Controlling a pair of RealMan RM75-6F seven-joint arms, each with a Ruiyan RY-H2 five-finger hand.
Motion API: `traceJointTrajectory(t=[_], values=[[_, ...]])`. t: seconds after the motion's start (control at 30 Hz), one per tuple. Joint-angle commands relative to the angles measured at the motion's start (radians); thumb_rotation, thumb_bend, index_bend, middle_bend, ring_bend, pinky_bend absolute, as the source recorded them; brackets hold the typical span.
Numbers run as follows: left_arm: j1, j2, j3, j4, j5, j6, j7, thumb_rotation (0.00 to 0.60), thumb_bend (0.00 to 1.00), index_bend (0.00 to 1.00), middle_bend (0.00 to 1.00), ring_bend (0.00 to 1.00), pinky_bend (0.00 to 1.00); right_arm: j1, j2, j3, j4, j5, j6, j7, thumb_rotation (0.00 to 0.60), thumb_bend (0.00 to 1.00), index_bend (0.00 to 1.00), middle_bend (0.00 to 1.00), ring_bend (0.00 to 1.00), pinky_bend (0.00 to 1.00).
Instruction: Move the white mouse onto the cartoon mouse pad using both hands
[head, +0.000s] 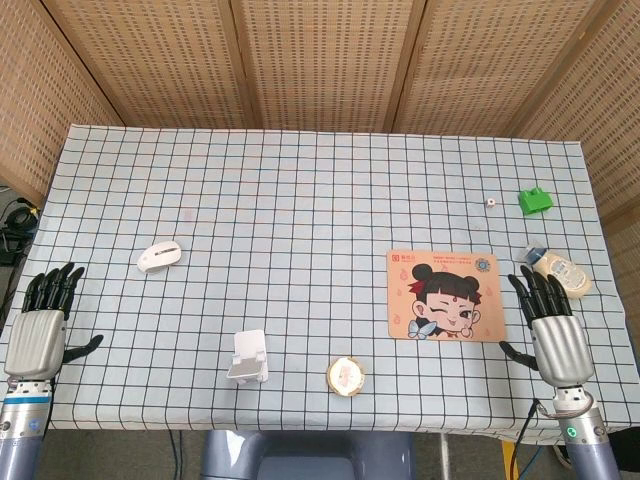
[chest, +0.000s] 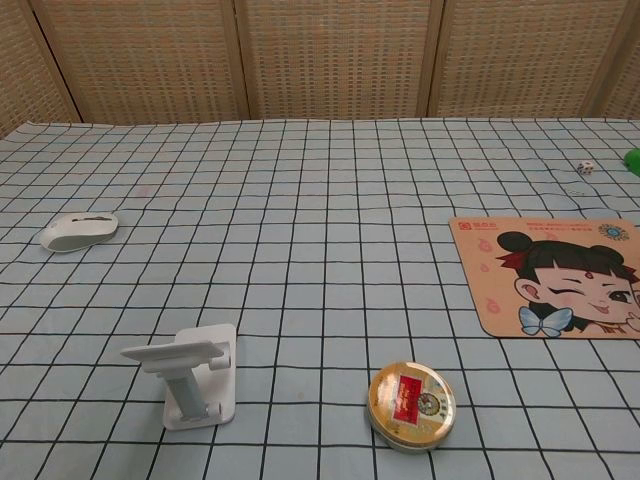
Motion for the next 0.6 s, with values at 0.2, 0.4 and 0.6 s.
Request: traceJointTrajectory(t=[0.2, 0.4, 0.6], values=[[0.002, 0.001, 0.0, -0.002, 0.0, 0.003, -0.003, 0.6, 0.06, 0.0, 0.0, 0.0, 0.0, -0.001, 0.001, -0.002, -0.002, -0.003, 0.003, 0.0, 0.6, 0.13, 0.05, 0.0, 0.0, 0.0], [-0.003, -0.007, -0.006, 0.004, -0.006, -0.001, -0.008, 0.6, 0.06, 0.0, 0.0, 0.0, 0.0, 0.002, 0.002, -0.001, -0.002, -0.003, -0.001, 0.006, 0.6, 0.13, 0.05, 0.0, 0.0, 0.0], [-0.018, -0.042, -0.034, 0.025, -0.047, -0.019, -0.015, 0.6, 0.06, 0.02, 0.0, 0.0, 0.0, 0.0, 0.018, 0.002, -0.009, -0.003, 0.005, 0.038, 0.6, 0.13, 0.05, 0.0, 0.0, 0.0]])
